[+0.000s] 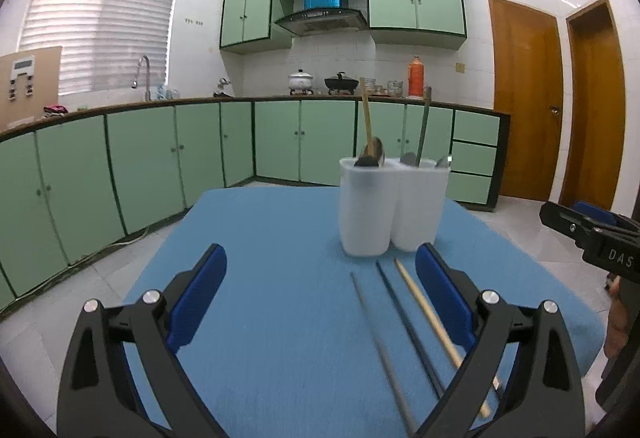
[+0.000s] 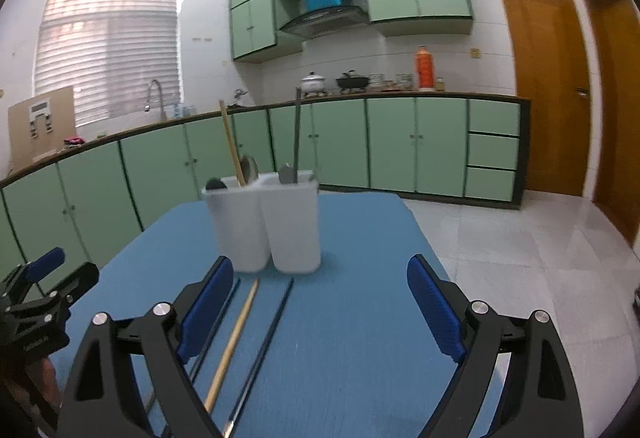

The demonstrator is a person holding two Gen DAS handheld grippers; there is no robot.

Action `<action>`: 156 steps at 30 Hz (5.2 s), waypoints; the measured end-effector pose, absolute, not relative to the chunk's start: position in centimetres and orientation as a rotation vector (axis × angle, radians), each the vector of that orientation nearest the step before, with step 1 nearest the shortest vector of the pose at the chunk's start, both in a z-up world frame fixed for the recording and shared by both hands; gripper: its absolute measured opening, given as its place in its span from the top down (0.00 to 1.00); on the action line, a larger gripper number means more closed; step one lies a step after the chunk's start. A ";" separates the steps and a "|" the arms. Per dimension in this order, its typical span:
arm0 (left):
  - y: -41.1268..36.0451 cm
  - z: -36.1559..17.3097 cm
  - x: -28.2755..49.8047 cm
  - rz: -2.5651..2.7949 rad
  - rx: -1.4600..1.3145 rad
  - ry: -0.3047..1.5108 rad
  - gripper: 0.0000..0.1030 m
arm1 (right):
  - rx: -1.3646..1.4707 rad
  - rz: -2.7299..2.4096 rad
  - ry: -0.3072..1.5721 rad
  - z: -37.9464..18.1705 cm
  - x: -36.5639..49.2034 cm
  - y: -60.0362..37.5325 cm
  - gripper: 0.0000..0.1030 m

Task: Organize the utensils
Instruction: 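Withdraw both tools from the holder back over the remaining chopsticks, then lower the right tool and grasp a black chopstick, then grasp the grey chopstick with the left tool, then lift both held chopsticks and carry them over the white holder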

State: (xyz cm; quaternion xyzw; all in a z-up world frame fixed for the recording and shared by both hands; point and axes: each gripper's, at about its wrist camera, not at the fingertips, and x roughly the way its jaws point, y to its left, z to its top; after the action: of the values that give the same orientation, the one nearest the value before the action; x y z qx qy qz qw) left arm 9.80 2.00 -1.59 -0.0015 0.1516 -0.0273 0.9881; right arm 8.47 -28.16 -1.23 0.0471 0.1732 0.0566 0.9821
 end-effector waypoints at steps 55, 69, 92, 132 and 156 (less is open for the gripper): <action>4.0 -10.9 3.5 -0.049 -0.038 0.360 0.11 | -0.039 0.105 0.322 -12.8 -0.2 -19.9 0.92; 1.8 -11.7 2.3 -0.091 -0.027 0.363 0.24 | -0.059 0.039 0.298 -12.8 -1.8 -21.2 0.94; -1.0 -12.1 1.4 -0.108 -0.021 0.375 0.79 | -0.005 0.016 0.299 -12.8 -2.6 -22.8 0.94; 0.8 2.4 3.7 -0.142 -0.050 0.188 0.95 | 0.089 0.170 0.151 2.4 1.1 -26.4 0.94; 1.3 11.1 9.5 -0.226 -0.072 0.158 0.95 | 0.077 0.296 0.167 12.6 7.7 -25.8 0.94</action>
State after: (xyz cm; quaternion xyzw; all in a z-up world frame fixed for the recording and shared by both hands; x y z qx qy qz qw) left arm 9.46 1.29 11.14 -0.0359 0.0785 -0.1126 0.9899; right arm 7.67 -25.85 12.58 0.0383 0.0829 0.1474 0.9848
